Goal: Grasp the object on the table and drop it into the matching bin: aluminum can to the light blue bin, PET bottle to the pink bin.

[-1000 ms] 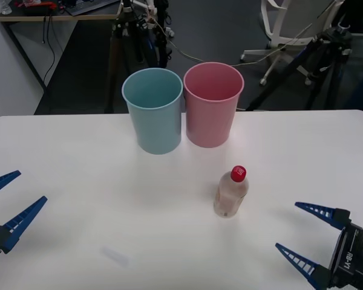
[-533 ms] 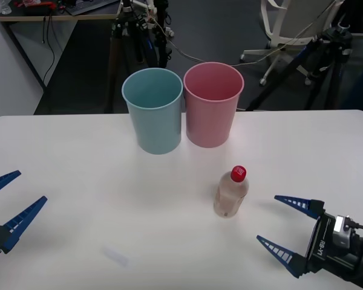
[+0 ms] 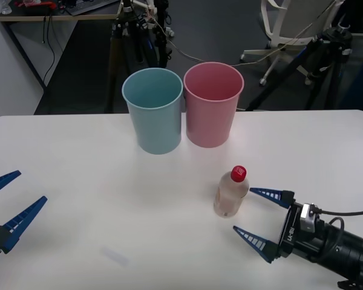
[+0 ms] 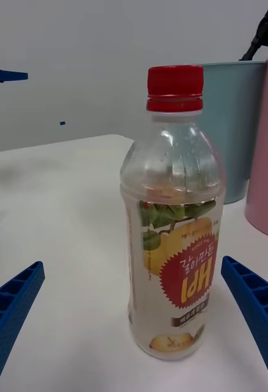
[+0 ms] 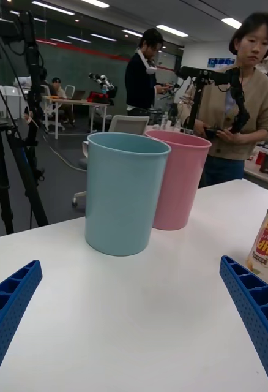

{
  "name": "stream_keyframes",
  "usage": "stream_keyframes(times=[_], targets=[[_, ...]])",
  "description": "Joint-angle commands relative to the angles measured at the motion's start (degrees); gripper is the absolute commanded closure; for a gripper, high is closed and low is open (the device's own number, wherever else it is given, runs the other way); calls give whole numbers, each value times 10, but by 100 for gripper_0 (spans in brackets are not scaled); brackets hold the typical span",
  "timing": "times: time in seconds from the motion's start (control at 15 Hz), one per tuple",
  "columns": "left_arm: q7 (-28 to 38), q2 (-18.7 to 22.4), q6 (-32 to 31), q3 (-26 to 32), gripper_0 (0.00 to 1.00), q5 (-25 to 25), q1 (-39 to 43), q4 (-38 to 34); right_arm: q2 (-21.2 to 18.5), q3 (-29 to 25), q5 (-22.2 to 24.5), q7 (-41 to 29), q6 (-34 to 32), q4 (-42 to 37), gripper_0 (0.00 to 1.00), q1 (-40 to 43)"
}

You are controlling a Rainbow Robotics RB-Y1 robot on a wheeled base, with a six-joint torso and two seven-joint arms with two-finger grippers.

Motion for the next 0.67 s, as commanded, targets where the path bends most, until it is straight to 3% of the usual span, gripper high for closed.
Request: stream_keyframes(times=[0.07, 0.67], targets=[[0, 0, 0, 0, 0, 0, 0, 0, 13, 0, 2, 0, 19, 12, 0, -13], [0, 0, 0, 0, 0, 0, 0, 0, 60, 2, 26, -13, 71, 12, 0, -38]])
